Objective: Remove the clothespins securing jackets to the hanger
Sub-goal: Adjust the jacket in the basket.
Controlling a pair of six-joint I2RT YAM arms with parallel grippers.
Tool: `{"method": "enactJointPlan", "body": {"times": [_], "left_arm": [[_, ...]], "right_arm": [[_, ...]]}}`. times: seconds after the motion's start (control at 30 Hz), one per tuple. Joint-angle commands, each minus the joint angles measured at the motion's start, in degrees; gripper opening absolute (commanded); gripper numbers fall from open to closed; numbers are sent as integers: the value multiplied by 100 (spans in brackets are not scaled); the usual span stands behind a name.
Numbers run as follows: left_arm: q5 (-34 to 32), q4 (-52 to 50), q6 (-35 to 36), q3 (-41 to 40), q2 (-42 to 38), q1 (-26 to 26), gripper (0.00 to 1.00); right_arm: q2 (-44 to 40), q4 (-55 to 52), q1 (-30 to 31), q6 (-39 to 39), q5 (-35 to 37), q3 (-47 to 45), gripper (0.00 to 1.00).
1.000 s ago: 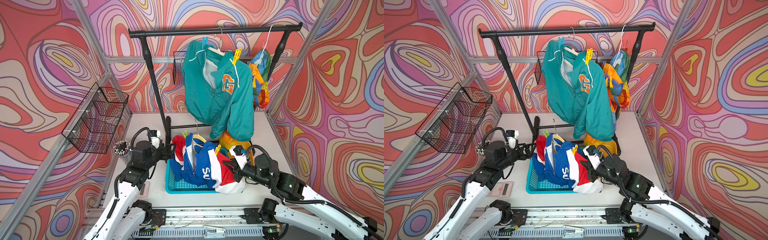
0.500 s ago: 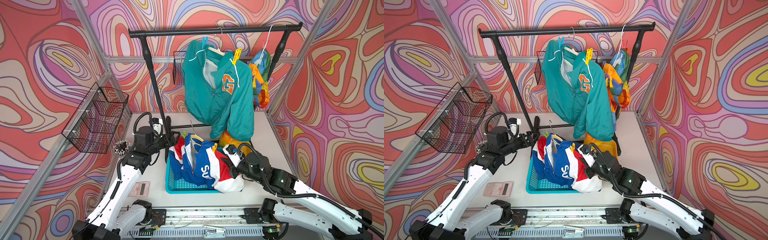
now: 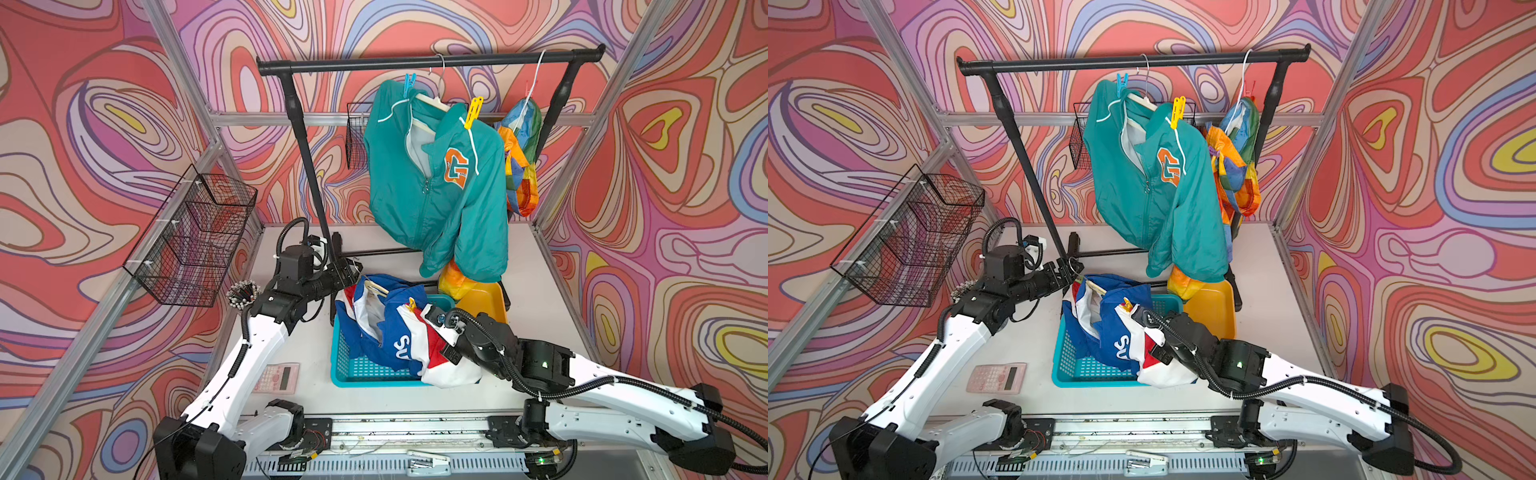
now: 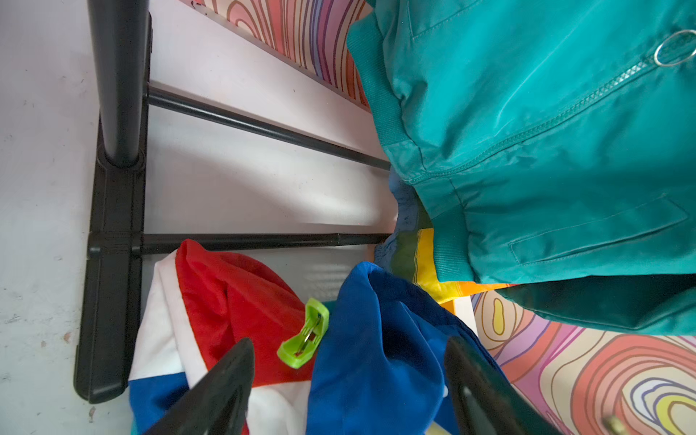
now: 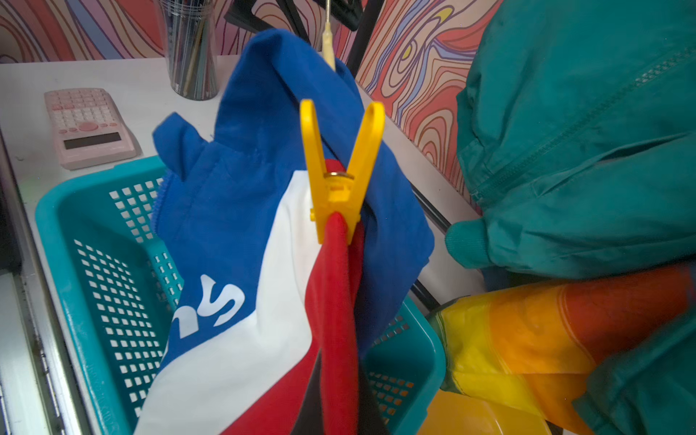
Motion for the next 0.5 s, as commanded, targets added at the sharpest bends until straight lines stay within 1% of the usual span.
{"method": "enactJointPlan", "body": {"times": [0.0,0.17,0.27,0.47], "left_arm": [[71,-245,-305,131,46,-10,80],[22,-363,-565,69,35,18,77],[115,-347,-765,21,22,109,76],[197,-373,-937,-64,55,170,66]], "right_arm": [[-36,317,167,-239,781,83,0],[156,533,512,-542,1292,39,0],[261,617,641,-685,1505,17,0],[304,978,793,-846,2061,-141,0]]}}
